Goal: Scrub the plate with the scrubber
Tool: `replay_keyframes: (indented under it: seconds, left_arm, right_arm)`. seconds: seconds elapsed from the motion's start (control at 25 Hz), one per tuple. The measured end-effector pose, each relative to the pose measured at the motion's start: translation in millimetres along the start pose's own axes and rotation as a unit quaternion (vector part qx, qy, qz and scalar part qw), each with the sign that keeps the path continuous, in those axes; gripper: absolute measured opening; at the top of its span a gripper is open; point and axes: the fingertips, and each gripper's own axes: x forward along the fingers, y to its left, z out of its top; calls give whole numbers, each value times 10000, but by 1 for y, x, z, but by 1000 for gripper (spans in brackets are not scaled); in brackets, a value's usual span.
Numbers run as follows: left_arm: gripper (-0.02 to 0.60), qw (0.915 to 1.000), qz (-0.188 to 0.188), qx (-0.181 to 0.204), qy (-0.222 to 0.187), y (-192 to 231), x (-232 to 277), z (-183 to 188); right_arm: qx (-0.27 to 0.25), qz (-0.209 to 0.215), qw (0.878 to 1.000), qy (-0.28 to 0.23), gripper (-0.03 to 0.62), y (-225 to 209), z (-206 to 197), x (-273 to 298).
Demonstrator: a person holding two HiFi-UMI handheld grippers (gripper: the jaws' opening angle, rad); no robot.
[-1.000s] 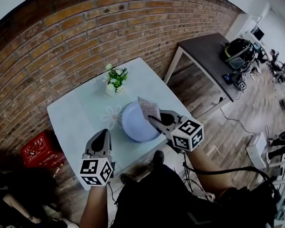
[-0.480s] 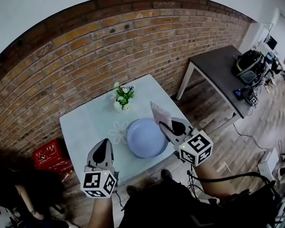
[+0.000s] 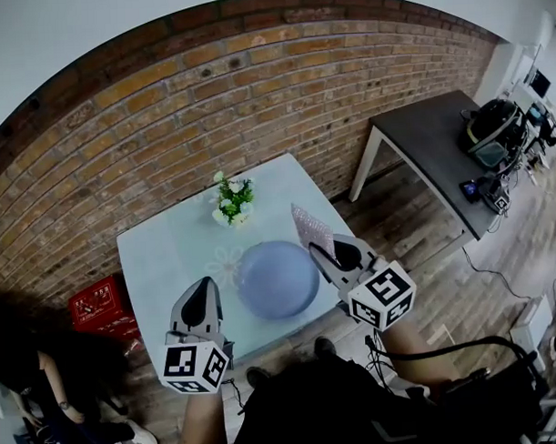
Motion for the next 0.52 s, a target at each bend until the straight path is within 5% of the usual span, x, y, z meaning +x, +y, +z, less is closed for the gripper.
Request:
replay_keyframes:
  seconds: [0.52]
  left_arm:
    - [9, 9999, 125, 27, -82, 0, -4, 10]
  right_arm:
    - [-13, 100, 9999, -32, 71, -1, 4, 4]
